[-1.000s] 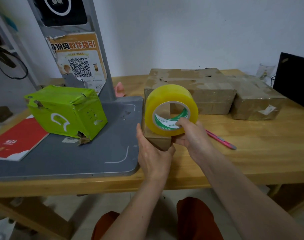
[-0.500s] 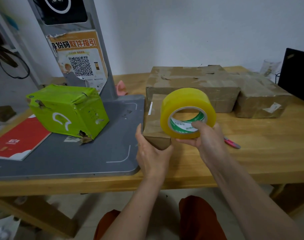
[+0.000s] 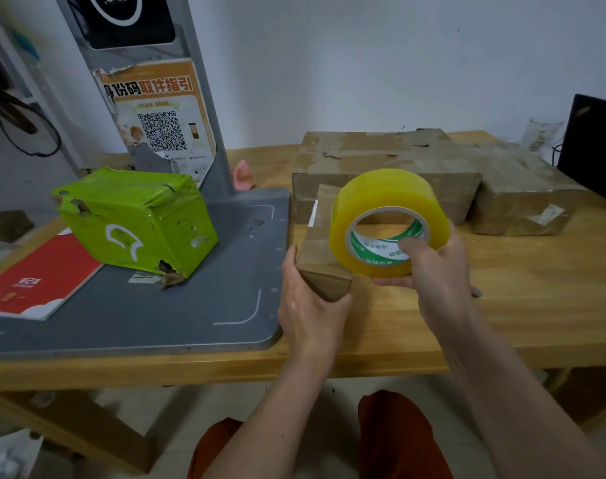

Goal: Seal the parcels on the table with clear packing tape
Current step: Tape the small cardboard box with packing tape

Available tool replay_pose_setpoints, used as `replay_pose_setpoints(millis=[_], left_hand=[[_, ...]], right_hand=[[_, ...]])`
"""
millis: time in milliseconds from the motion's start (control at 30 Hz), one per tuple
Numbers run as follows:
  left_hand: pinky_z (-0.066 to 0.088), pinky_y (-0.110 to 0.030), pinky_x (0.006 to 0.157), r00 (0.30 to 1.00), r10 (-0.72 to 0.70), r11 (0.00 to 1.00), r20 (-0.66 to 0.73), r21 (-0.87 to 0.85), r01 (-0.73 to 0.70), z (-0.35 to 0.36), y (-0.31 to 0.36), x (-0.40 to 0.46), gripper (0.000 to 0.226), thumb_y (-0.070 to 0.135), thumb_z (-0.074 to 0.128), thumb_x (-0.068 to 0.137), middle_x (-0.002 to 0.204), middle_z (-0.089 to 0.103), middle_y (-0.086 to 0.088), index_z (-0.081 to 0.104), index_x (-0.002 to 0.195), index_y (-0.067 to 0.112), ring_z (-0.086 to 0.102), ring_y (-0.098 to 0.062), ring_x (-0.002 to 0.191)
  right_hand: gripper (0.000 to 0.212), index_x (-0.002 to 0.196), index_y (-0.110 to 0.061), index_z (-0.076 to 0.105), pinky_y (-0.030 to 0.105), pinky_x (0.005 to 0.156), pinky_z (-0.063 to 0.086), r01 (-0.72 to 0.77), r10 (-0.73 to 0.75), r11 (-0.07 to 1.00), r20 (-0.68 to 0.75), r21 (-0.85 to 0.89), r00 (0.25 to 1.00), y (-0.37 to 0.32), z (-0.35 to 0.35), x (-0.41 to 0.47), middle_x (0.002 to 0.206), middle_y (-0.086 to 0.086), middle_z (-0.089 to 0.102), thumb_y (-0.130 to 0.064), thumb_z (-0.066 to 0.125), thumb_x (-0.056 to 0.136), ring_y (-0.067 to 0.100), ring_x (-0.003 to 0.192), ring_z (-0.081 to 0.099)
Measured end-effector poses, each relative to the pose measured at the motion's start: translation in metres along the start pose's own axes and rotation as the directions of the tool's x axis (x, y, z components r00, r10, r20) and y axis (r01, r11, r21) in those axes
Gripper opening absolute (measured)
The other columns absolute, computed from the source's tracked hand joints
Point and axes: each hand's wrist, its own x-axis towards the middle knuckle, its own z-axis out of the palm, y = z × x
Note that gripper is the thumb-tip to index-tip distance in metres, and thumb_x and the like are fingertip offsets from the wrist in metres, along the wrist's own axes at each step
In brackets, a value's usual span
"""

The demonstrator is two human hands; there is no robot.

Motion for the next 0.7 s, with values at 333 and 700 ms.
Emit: replay_pose_setpoints(millis=[333,700], left_hand=[[0.044,-0.027,0.084,0.997,-0.076,0.993,-0.030,-0.090,0.073,0.003,-0.005,0.005,0.080,0.034,0.091,0.064,0.106,0.051,0.012,0.039,0.126,0.024,0.052,-0.011,0.102],[0.040,-0.022,0.091,0.998,-0.064,0.981,0.009,-0.185,0.065,0.002,-0.004,-0.001,0.092,0.027,0.093,0.062,0.114,0.047,0.011,0.037,0.136,0.022,0.043,-0.005,0.108]], right_hand=[[0.036,0.124,-0.010,0.056,0.042,0.053,0.058,-0.115,0.128,0.982,-0.079,0.148,0.989,0.020,-0.013,-0.002,0.106,0.011,0.065,0.004,0.054,0.091,0.031,0.087,0.068],[0.030,0.113,-0.016,0.061,0.047,0.063,0.059,-0.247,0.259,0.939,-0.021,0.239,0.966,0.050,-0.021,-0.011,0.112,0.012,0.067,0.005,0.057,0.091,0.033,0.093,0.069]])
